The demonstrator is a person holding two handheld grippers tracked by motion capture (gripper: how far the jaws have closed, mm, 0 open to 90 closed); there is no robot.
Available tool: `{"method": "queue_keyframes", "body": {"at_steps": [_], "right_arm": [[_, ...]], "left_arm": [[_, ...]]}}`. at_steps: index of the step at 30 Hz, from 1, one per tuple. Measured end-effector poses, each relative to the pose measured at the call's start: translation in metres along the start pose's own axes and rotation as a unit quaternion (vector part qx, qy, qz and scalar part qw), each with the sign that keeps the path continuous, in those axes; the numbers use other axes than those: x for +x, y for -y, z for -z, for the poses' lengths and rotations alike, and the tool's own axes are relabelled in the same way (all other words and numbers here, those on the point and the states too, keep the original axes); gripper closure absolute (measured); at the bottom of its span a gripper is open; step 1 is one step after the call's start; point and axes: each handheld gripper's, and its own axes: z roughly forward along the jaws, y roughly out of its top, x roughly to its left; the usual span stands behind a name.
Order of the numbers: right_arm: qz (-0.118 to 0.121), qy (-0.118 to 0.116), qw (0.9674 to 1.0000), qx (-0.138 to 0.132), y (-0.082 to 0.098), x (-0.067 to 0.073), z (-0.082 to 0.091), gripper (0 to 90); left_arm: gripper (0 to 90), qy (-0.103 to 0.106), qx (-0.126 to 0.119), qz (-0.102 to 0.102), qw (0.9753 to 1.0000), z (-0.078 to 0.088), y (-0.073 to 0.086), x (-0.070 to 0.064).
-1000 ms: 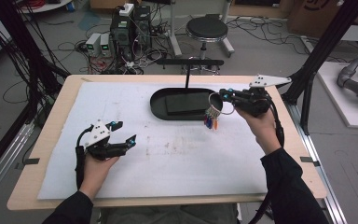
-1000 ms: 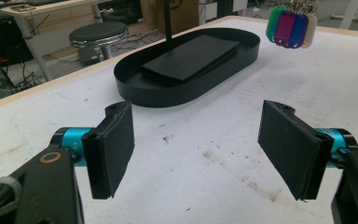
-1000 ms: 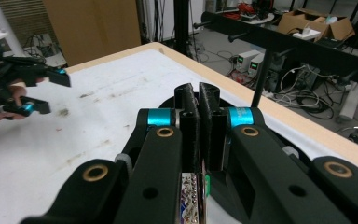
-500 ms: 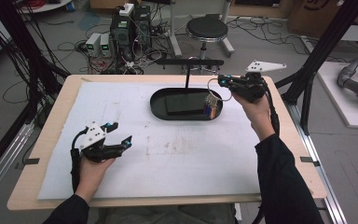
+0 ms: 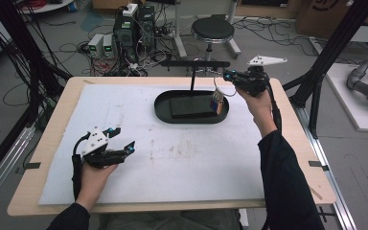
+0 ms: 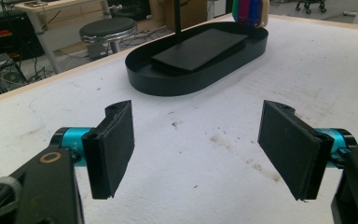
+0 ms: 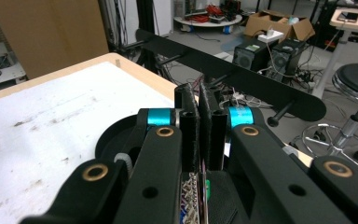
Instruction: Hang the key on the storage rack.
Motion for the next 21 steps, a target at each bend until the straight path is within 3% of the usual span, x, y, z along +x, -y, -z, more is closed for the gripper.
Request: {"method": "queue_keyframes", "body": {"at_steps": [5,13,21], "right_arm": [[0.005,0.017,0.9998,0.008,0.001,-0.003,-0.009,87.9],[-0.002,0.034,0.9994,-0.002,-0.005,-0.014,-0.016,87.9],[-0.024,0.043,0.9988,0.004,-0.001,-0.028,-0.023,87.8]], "left_arm": [[27.0,0.002,0.001,-0.002,1.0,0.0,0.001,0.0],[27.0,0.004,0.004,-0.001,1.0,-0.001,0.003,-0.001],[27.0,0.003,0.007,-0.001,1.0,0.0,0.006,-0.002]]}}
